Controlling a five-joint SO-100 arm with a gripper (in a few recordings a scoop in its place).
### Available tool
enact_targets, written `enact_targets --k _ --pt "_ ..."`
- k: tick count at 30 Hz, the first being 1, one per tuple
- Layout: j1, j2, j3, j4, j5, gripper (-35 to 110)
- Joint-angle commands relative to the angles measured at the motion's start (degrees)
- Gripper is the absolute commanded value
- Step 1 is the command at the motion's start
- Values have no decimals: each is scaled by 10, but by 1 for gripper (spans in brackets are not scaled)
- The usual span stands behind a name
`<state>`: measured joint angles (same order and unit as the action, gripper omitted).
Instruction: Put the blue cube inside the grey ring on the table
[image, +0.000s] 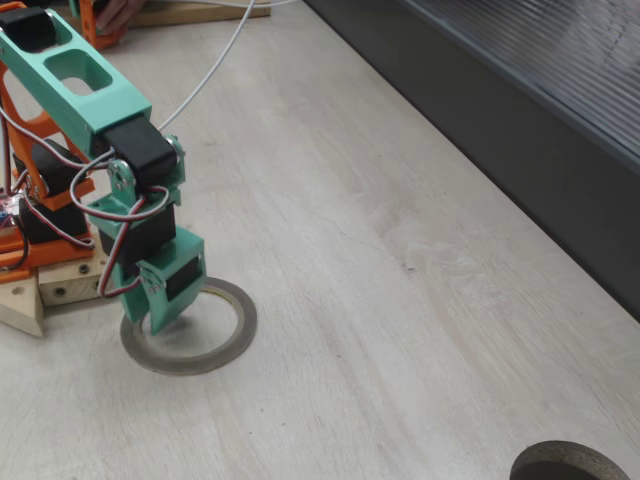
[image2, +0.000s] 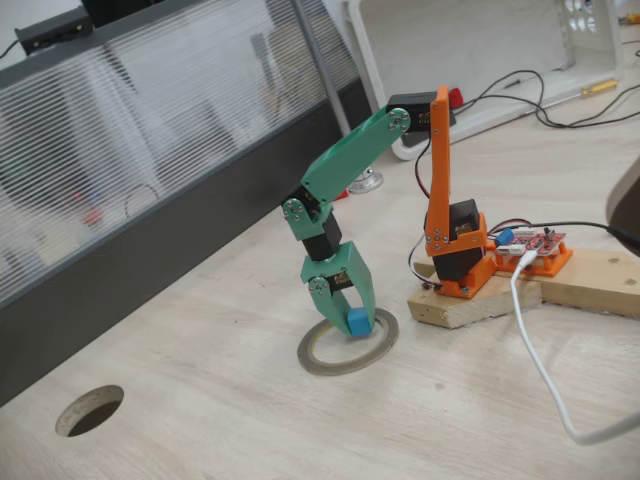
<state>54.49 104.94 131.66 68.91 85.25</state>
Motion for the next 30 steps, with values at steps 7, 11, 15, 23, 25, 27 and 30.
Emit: enact_targets --k 7,11,15,23,25,27,30 --pt "4 16 13 -14 0 0" --pt "4 16 11 -15 0 0" --pt "4 16 11 -15 0 0" --pt "4 16 10 -17 0 0" --pt "4 16 10 -25 0 0" --pt "4 16 10 -54 0 0" --pt "4 16 13 -100 0 0"
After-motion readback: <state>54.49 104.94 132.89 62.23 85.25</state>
